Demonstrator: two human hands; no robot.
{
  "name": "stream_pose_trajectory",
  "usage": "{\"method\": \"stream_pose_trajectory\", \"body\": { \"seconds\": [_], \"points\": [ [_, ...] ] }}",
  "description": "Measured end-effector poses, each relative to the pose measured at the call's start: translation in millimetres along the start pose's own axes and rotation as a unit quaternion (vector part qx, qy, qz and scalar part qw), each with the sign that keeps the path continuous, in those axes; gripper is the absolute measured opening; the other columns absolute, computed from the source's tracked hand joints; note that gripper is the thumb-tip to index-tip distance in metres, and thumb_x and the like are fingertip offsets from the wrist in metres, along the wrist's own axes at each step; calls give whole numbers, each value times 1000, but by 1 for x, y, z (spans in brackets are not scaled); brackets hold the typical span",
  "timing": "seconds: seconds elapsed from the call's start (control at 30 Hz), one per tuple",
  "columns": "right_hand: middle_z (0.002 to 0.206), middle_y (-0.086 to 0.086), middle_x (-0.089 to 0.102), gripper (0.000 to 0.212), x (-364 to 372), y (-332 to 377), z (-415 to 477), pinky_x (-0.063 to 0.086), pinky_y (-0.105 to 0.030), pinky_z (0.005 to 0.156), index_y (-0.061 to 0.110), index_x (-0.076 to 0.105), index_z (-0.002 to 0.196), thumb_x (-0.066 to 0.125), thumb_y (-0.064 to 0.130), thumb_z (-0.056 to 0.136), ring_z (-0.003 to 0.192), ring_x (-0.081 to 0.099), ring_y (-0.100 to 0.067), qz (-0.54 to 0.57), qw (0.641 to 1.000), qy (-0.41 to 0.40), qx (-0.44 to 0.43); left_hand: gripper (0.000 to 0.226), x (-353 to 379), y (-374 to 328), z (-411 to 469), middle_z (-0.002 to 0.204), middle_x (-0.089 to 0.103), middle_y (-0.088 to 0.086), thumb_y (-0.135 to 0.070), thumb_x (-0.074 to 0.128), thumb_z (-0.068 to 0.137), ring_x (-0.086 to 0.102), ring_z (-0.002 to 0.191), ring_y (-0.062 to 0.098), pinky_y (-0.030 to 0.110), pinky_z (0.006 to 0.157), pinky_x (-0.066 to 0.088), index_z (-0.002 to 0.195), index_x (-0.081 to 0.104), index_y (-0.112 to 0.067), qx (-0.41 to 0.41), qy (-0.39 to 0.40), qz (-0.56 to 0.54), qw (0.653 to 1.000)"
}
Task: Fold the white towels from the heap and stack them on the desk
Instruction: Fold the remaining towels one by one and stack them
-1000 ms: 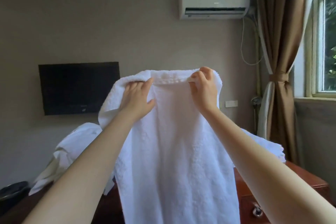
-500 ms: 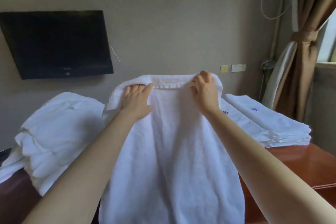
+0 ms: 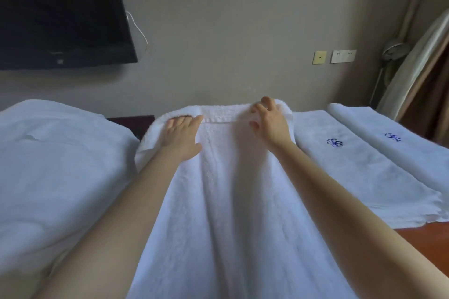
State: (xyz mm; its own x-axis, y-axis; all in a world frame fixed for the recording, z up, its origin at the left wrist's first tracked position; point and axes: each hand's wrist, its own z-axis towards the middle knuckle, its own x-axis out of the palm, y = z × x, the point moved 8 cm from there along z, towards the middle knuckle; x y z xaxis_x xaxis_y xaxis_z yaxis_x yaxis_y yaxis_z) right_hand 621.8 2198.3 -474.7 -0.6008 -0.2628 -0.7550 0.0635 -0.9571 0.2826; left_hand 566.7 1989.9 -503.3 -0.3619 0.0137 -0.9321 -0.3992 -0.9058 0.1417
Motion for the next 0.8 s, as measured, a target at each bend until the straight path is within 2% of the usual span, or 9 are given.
{"method": "stream_pose_trajectory", "body": {
  "seconds": [0.07,0.27,0.33,0.4,0.5,0.57,0.67,0.73,0.8],
  "points": [
    [138,-5,39,33,35,-11,-5,32,-29,56,10,57,120,57,13,88,109,49,-27,-21,999,31,6,80,37,1,3,147,34,3,-39,58,87,27,138,22,37,113,18,151,12,-22,2,37,-16,999],
    [139,-8,34,47,116,-41,-23,39,-30,63,12,49,132,59,15,86,105,55,-32,-16,985,168,40,90,112,14,-2,161,-1,3,-43,51,93,-2,148,19,42,118,11,152,-12,-15,-43,92,-56,993],
    [146,-10,27,56,125,-44,-25,39,-32,63,13,41,137,61,16,85,100,58,-34,-21,983,178,48,79,124,29,-3,161,-2,4,-45,46,94,-3,148,22,45,117,11,153,3,-16,-102,117,-71,985],
    [142,-11,31,54,124,-41,-26,38,-32,58,12,40,134,58,12,84,89,59,-36,-19,988,143,52,55,121,35,-3,153,24,11,-43,46,95,18,142,28,44,110,25,141,39,-13,-121,95,-43,987],
    [114,-7,49,29,122,-24,-32,31,-30,53,10,54,113,53,11,84,83,57,-32,9,995,93,31,25,106,19,-3,111,52,9,-26,47,94,48,103,26,37,82,43,103,60,-7,-87,3,-72,994],
    [103,-6,56,20,133,-12,-39,36,-30,59,9,60,104,49,13,88,95,56,-30,1,994,113,-1,21,108,6,-8,97,54,8,-21,45,93,51,86,25,34,69,45,91,59,-5,-84,16,-120,989],
    [115,-7,54,28,151,-18,-43,40,-34,81,12,58,114,45,24,93,115,46,-29,-35,987,156,19,21,112,-3,-16,82,46,4,-21,44,92,49,79,22,29,60,39,77,49,-7,-99,2,-100,990],
    [133,-7,48,40,158,-34,-41,34,-40,97,17,51,128,42,37,95,126,40,-28,-53,977,200,60,22,117,-5,-19,81,47,5,-25,42,92,54,84,24,30,63,40,76,43,-10,-116,14,-111,987],
    [149,-7,35,51,165,-50,-40,26,-48,107,22,43,137,34,51,95,136,32,-30,-83,964,243,76,27,125,1,-16,99,53,8,-35,38,94,52,108,28,38,81,41,90,50,-11,-137,68,-81,985]
  ]
}}
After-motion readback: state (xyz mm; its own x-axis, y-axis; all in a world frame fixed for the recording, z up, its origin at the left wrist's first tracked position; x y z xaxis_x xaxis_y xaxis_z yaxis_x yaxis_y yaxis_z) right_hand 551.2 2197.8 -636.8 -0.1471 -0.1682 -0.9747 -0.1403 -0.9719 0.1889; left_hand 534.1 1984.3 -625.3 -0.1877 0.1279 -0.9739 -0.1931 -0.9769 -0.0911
